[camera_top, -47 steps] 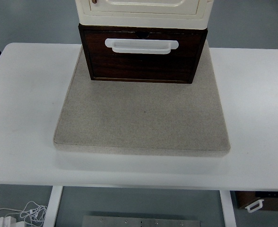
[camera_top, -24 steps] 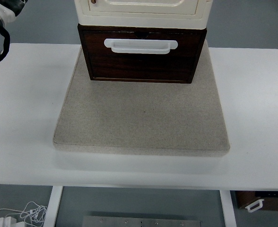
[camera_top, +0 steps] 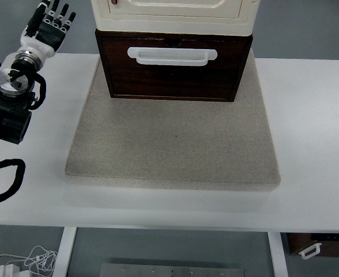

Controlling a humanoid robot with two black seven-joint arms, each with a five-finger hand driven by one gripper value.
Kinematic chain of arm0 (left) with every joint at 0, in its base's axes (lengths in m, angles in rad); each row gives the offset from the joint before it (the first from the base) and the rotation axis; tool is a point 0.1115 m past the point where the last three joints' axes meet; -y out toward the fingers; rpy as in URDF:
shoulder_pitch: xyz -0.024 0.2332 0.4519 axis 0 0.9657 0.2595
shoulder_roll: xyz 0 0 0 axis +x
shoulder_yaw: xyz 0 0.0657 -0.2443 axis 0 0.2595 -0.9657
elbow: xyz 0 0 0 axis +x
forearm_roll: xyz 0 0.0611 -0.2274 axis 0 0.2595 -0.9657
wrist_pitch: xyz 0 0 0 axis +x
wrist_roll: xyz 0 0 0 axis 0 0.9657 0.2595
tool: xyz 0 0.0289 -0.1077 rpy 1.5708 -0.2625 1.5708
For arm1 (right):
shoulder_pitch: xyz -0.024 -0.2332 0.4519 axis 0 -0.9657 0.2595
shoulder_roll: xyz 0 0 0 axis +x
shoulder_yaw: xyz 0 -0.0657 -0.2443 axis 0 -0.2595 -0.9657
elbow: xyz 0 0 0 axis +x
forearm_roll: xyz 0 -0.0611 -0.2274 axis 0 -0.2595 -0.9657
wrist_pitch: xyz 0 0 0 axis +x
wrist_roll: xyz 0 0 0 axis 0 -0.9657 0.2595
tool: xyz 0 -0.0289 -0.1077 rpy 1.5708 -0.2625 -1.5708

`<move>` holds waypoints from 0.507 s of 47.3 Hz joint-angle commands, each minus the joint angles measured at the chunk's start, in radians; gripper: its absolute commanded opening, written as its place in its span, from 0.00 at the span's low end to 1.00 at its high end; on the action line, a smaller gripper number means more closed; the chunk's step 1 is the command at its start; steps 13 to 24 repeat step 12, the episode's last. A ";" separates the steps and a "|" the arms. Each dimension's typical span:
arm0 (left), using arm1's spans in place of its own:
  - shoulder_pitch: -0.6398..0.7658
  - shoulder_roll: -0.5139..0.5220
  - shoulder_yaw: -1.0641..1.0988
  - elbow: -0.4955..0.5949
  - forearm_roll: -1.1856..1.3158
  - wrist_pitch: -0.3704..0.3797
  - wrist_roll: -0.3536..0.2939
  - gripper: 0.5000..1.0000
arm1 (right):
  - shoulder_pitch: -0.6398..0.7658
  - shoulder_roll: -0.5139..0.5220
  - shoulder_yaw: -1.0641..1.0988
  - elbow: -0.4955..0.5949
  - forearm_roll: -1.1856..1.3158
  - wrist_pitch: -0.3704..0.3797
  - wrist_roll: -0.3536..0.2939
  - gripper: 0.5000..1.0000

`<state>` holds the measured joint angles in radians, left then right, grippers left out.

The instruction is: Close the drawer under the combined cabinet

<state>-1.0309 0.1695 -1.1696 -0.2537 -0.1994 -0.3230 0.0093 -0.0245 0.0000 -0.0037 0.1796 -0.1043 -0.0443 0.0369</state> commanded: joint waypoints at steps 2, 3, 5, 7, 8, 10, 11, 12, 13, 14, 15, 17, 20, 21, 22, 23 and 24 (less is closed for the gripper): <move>-0.003 -0.011 -0.002 0.002 -0.003 0.001 -0.018 1.00 | 0.000 0.000 0.002 0.000 0.000 0.000 0.000 0.90; -0.003 -0.013 -0.002 0.002 -0.003 0.002 -0.020 1.00 | -0.002 0.000 0.002 0.000 0.000 0.000 0.000 0.90; -0.005 -0.024 -0.004 0.002 -0.003 0.002 -0.025 1.00 | 0.000 0.000 0.002 0.000 0.000 0.000 0.000 0.90; -0.005 -0.028 -0.008 0.002 -0.008 0.002 -0.035 1.00 | -0.002 0.000 0.002 0.000 0.000 0.000 0.000 0.90; -0.005 -0.028 -0.008 0.002 -0.012 0.002 -0.038 1.00 | 0.000 0.000 0.002 0.000 0.000 0.000 0.000 0.90; -0.005 -0.028 -0.007 0.002 -0.020 0.002 -0.045 1.00 | 0.000 0.000 0.002 0.000 0.000 0.000 0.000 0.90; -0.005 -0.028 -0.008 0.002 -0.023 0.002 -0.045 1.00 | -0.002 0.000 0.002 0.000 0.000 0.000 -0.002 0.90; -0.005 -0.028 -0.007 0.002 -0.023 0.002 -0.045 1.00 | -0.002 0.000 0.002 0.000 0.000 0.000 -0.005 0.90; -0.005 -0.028 -0.007 0.002 -0.023 0.002 -0.045 1.00 | -0.002 0.000 0.002 0.000 0.000 0.000 -0.005 0.90; -0.005 -0.028 -0.007 0.002 -0.023 0.002 -0.045 1.00 | -0.002 0.000 0.002 0.000 0.000 0.000 -0.005 0.90; -0.005 -0.028 -0.007 0.002 -0.023 0.002 -0.045 1.00 | -0.002 0.000 0.002 0.000 0.000 0.000 -0.005 0.90; -0.005 -0.028 -0.007 0.002 -0.023 0.002 -0.045 1.00 | -0.002 0.000 0.002 0.000 0.000 0.000 -0.005 0.90; -0.005 -0.028 -0.007 0.002 -0.023 0.002 -0.045 1.00 | -0.002 0.000 0.002 0.000 0.000 0.000 -0.005 0.90; -0.005 -0.028 -0.007 0.002 -0.023 0.002 -0.045 1.00 | -0.002 0.000 0.002 0.000 0.000 0.000 -0.005 0.90; -0.005 -0.028 -0.007 0.002 -0.023 0.002 -0.045 1.00 | -0.002 0.000 0.002 0.000 0.000 0.000 -0.005 0.90; -0.005 -0.028 -0.007 0.002 -0.023 0.002 -0.045 1.00 | -0.002 0.000 0.002 0.000 0.000 0.000 -0.005 0.90; -0.005 -0.028 -0.007 0.002 -0.023 0.002 -0.045 1.00 | -0.002 0.000 0.002 0.000 0.000 0.000 -0.005 0.90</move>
